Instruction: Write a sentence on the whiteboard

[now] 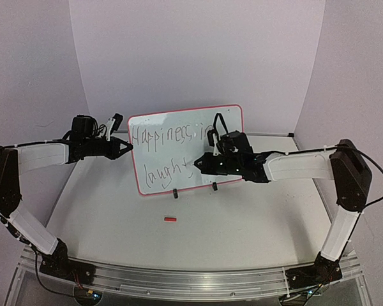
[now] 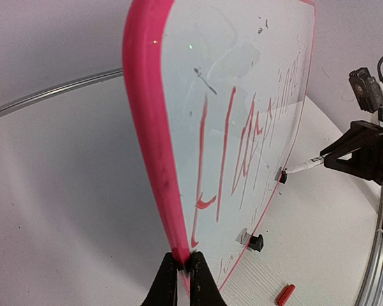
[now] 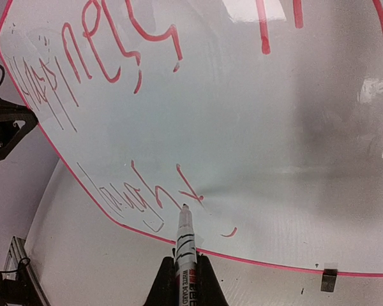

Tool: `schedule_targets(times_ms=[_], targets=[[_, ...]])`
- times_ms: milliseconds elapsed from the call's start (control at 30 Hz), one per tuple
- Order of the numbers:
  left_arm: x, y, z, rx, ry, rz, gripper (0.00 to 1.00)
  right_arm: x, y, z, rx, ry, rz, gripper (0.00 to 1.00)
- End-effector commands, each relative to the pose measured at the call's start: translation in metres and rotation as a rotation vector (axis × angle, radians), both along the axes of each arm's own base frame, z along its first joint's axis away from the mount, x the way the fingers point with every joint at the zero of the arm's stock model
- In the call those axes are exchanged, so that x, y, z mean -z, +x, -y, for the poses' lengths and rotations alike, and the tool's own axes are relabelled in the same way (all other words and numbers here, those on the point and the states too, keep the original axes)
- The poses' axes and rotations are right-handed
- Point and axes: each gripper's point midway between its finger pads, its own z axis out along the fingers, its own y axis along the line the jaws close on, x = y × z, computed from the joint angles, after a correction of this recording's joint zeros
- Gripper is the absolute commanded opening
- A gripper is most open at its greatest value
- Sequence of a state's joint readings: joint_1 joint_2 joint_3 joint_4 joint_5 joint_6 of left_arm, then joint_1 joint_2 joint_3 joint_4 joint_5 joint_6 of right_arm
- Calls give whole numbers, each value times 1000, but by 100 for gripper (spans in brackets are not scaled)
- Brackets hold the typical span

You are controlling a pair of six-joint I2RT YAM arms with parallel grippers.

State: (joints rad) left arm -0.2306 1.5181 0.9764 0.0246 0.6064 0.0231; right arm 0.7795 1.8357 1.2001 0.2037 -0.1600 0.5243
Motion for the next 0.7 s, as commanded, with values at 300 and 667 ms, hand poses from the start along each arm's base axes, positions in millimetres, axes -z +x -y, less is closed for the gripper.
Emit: schedule_targets(times_ms=[300, 667], targets=[[-11, 7, -4, -12, 46, 68, 0, -1, 15, -1, 45, -5, 29, 0], [-11, 7, -4, -13, 46, 67, 0, 19, 6, 5, 43, -31, -23, 0]])
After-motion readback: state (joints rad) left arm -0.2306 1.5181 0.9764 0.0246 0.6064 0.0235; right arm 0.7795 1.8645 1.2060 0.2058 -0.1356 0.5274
